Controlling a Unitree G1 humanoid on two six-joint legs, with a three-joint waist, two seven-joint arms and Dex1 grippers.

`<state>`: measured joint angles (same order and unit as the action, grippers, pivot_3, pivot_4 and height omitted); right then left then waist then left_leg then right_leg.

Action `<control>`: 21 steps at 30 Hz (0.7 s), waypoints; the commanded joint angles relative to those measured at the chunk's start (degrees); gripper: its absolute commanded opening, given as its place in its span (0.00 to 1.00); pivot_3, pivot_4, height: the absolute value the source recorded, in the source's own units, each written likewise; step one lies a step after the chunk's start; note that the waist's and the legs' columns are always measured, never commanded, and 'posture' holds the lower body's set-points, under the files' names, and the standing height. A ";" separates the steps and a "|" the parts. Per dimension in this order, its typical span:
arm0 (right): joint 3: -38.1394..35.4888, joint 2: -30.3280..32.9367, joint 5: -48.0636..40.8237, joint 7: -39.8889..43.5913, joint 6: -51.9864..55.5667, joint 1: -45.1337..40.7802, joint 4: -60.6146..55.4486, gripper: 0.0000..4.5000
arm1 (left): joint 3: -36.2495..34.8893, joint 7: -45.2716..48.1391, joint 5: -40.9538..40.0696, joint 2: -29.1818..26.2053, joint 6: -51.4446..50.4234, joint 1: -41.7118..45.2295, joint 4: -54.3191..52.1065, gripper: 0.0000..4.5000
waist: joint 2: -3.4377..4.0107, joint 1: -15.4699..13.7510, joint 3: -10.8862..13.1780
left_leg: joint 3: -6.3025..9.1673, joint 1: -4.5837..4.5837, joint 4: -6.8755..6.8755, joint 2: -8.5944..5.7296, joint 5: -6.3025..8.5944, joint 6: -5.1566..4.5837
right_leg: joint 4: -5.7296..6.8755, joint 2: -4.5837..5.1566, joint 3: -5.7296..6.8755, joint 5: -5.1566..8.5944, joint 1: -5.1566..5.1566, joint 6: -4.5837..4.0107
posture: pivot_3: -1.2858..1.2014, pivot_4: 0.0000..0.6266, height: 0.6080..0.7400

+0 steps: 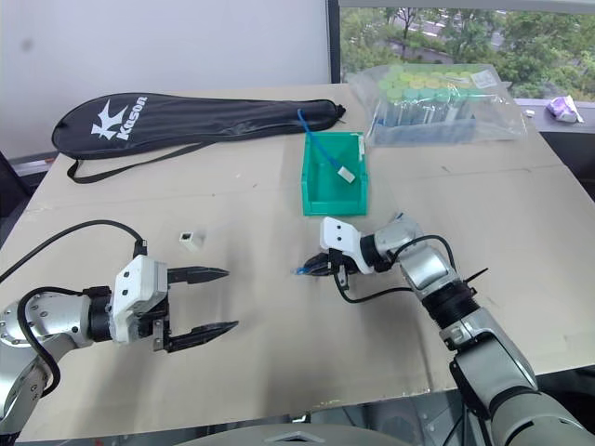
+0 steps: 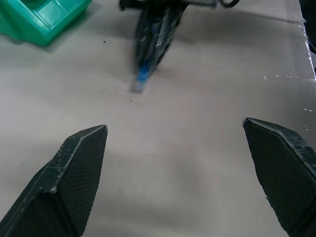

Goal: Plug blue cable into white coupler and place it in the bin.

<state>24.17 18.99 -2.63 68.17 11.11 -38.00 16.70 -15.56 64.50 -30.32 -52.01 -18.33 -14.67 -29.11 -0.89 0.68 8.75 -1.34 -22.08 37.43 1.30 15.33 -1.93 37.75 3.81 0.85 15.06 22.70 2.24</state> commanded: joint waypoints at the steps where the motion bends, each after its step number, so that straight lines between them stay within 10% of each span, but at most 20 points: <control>1: -2.48 1.91 -1.86 0.86 0.99 -0.16 -3.86 0.44 | 1.24 -1.71 1.79 -0.76 -1.33 1.72 0.17 1.00 | 0.00 -0.07 0.00 | 0.00 -0.01 0.00 -0.01 0.00 0.00 | -0.02 0.01 0.01 0.00 0.00 0.00 | 0.52 0.24 1.00; 6: -11.31 7.70 -13.92 1.45 11.98 8.05 -22.67 0.90 | 9.50 -7.49 7.28 0.60 -5.58 9.20 1.82 1.00 | 0.01 -0.59 0.01 | 0.18 -0.15 0.00 -0.01 0.00 0.00 | -0.06 0.05 0.08 0.00 0.01 0.02 | 0.52 0.24 1.00; 21: -27.04 11.34 -21.70 -8.71 4.14 44.69 -39.74 0.90 | 30.78 3.10 19.64 13.32 10.22 36.34 36.57 1.00 | -0.16 -1.33 0.07 | 0.01 -0.01 0.13 -0.07 0.00 -0.02 | 0.08 -0.26 0.03 0.00 -0.04 0.04 | 0.52 0.24 1.00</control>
<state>-1.55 30.43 -24.26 60.70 17.39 6.75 -20.28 13.63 65.52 -12.55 -39.24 -11.04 20.25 3.87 -1.05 -0.65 8.82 -1.32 -22.06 37.60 1.22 15.33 -1.95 37.85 3.52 0.88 15.06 22.64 2.28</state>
